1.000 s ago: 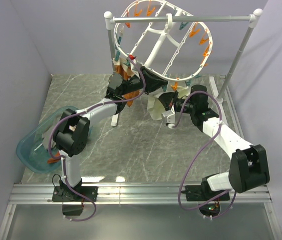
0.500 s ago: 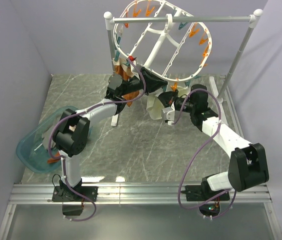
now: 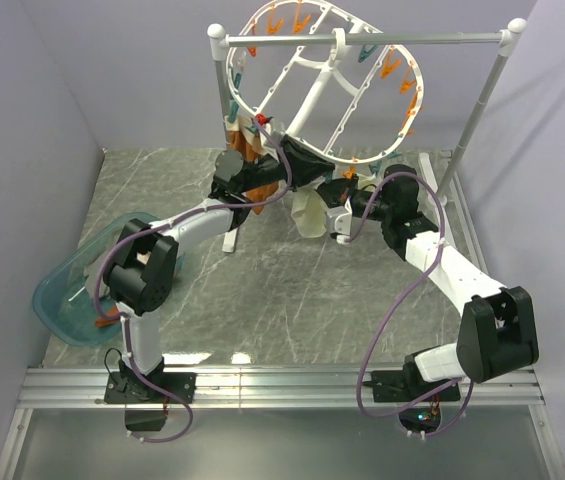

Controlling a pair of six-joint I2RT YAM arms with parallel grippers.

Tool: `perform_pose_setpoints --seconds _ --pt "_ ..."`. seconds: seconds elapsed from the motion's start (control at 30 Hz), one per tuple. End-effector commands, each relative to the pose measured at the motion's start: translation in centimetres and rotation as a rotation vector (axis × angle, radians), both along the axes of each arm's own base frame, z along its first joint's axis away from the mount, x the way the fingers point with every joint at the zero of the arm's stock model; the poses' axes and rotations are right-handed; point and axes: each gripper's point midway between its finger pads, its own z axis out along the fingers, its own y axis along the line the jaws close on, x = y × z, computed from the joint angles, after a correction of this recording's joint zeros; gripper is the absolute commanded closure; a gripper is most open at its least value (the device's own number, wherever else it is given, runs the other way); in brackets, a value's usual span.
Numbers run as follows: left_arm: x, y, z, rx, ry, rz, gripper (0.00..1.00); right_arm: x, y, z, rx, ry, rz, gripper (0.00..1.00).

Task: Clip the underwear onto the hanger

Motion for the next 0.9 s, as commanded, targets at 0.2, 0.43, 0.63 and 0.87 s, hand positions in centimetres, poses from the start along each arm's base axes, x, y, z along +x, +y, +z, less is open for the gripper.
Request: perform_pose_setpoints --seconds 0.2,0.43,0.63,0.87 --pt "-3.7 -0.6 -1.6 0.081 -0.015 -0.146 1.00 0.3 -0.1 3.3 0.029 -0.077 0.012 1.00" --pt "-3.5 -0.4 -2.4 0.104 -0.070 -0.123 1.00 0.0 -0.4 4.3 0.037 -0.069 0.009 1.00" --pt "-3.5 -0.3 -2.8 0.134 -0.133 -0.101 1.00 -0.2 -0.5 4.7 0.042 -0.065 0.014 1.00" --pt "-3.3 -0.2 -3.1 0.154 -0.157 -0.090 1.00 -0.4 -0.6 5.1 0.050 -0.071 0.015 1.00"
